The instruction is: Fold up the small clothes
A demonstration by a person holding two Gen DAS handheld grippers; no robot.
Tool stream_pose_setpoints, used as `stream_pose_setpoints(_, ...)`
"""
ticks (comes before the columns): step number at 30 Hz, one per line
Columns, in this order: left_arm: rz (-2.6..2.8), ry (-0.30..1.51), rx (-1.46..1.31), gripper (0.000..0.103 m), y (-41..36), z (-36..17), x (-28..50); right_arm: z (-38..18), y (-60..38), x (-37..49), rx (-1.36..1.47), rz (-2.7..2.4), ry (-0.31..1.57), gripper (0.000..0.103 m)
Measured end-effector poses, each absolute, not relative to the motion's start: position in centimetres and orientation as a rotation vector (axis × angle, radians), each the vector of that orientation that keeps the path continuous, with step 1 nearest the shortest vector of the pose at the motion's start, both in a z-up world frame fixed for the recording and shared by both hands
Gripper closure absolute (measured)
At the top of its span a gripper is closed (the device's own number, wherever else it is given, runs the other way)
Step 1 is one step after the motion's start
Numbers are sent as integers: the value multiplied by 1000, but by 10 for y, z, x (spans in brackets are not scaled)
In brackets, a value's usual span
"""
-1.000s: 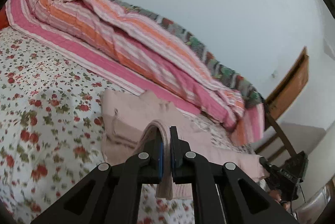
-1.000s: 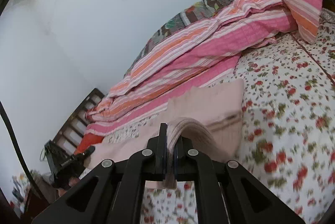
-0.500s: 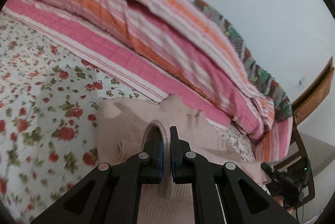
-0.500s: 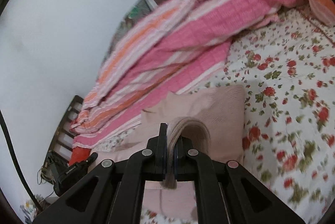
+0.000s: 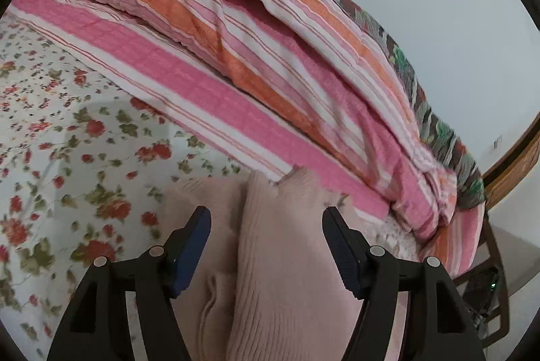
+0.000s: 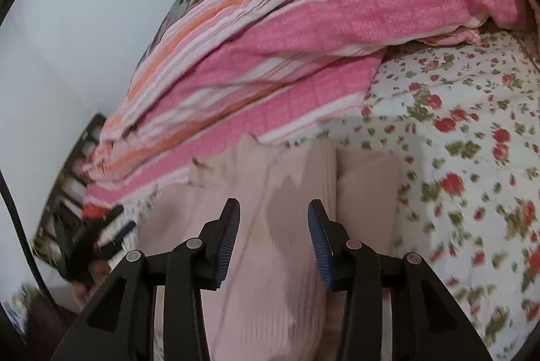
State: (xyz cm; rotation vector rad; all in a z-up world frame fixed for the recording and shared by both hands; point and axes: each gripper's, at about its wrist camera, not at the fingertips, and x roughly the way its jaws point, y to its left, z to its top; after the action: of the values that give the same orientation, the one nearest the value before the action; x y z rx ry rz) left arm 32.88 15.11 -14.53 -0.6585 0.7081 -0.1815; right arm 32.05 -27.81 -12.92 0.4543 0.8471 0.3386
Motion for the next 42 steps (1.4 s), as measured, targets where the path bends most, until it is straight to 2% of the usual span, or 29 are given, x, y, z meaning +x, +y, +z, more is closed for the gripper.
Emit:
stream_pose_setpoints(5, -174, 729, -579, 36, 146, -140, 292, -130, -282, 269, 367, 292, 849, 61)
stream_pose_setpoints(8, -183, 727, -516, 31, 142, -138, 263, -132, -283, 235, 319, 292, 842, 61)
stream_pose_setpoints(12, -227, 741, -506, 31, 141, -148, 225, -137, -283, 205, 290, 302, 823, 61)
stream_pose_setpoints(20, -267, 751, -475, 34, 133, -164, 215, -151, -277, 210, 297, 294, 813, 62)
stream_pose_setpoints(21, -256, 753, -473, 37, 133, -167, 219, -153, -276, 212, 301, 292, 812, 62)
stream_pose_setpoints(23, -249, 778, -478, 50, 131, -173, 227, -158, -274, 218, 315, 305, 818, 65)
stream_pose_setpoints(24, -254, 808, -467, 71, 129, -178, 232, -160, -273, 221, 315, 305, 827, 76)
stream_pose_setpoints(25, -256, 825, -452, 93, 128, -180, 234, -161, -272, 223, 309, 304, 831, 94)
stream_pose_setpoints(28, -261, 780, -427, 96, 131, -178, 221, -157, -273, 217, 279, 332, 807, 97)
stream_pose_setpoints(35, -267, 793, -459, 93, 140, -190, 204, -163, -276, 208, 243, 300, 829, 97)
stream_pose_setpoints(36, -258, 796, -473, 87, 142, -188, 203, -159, -275, 207, 255, 297, 827, 93)
stream_pose_setpoints(37, -255, 801, -481, 75, 144, -187, 200, -156, -276, 205, 267, 292, 827, 88)
stream_pose_setpoints(38, -270, 800, -485, 69, 144, -185, 196, -151, -278, 200, 277, 284, 821, 85)
stream_pose_setpoints(39, -276, 796, -480, 54, 143, -182, 191, -146, -278, 195, 281, 281, 815, 79)
stream_pose_setpoints(40, -268, 791, -469, 43, 142, -181, 185, -142, -278, 188, 279, 286, 811, 68)
stream_pose_setpoints(42, -272, 778, -444, 42, 137, -179, 172, -136, -276, 173, 260, 291, 797, 58)
